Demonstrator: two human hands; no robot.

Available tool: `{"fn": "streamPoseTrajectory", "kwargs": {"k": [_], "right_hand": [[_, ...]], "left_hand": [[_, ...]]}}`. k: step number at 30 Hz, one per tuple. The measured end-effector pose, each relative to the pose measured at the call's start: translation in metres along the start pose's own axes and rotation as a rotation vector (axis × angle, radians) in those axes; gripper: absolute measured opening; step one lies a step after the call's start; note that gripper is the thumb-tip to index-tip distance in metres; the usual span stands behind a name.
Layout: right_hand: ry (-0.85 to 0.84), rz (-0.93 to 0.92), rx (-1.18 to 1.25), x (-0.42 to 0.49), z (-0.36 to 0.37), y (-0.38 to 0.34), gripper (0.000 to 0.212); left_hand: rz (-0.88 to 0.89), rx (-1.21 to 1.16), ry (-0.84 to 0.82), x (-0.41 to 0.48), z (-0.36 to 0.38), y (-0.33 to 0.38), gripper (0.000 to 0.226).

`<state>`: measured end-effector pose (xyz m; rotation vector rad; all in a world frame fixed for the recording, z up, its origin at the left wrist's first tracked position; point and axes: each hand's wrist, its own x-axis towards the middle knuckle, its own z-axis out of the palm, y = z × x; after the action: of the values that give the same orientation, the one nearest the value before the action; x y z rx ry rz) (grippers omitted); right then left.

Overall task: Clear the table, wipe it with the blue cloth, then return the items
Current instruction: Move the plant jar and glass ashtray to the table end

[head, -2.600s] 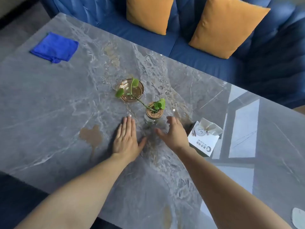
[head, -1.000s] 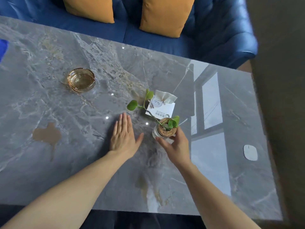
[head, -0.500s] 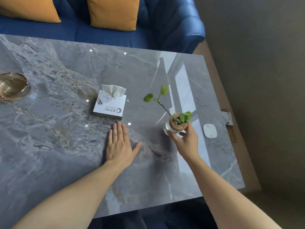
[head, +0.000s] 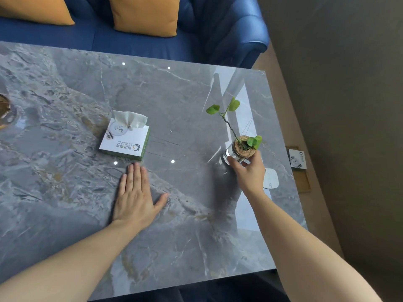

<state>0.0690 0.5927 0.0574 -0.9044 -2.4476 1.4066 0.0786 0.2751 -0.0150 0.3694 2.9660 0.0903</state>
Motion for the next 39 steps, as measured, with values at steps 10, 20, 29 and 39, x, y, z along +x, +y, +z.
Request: {"fn": "streamPoseTrajectory", "kwargs": {"k": [10, 20, 29, 39], "right_hand": [[-0.002, 0.038, -0.02, 0.017, 0.001, 0.007, 0.045], [0.008, 0.03, -0.036, 0.022, 0.004, 0.01, 0.045], [0.012, 0.087, -0.208, -0.016, 0.017, 0.021, 0.059], [-0.177, -0.195, -0.643, -0.098, 0.076, -0.006, 0.065]], "left_hand": [[-0.003, 0.001, -0.019, 0.0, 0.0, 0.0, 0.107], [-0.005, -0.015, -0.027, 0.001, -0.001, 0.0, 0.107], [0.008, -0.07, -0.088, 0.002, -0.006, -0.004, 0.108], [0.061, -0.439, -0.015, 0.0, -0.043, -0.079, 0.079]]}}
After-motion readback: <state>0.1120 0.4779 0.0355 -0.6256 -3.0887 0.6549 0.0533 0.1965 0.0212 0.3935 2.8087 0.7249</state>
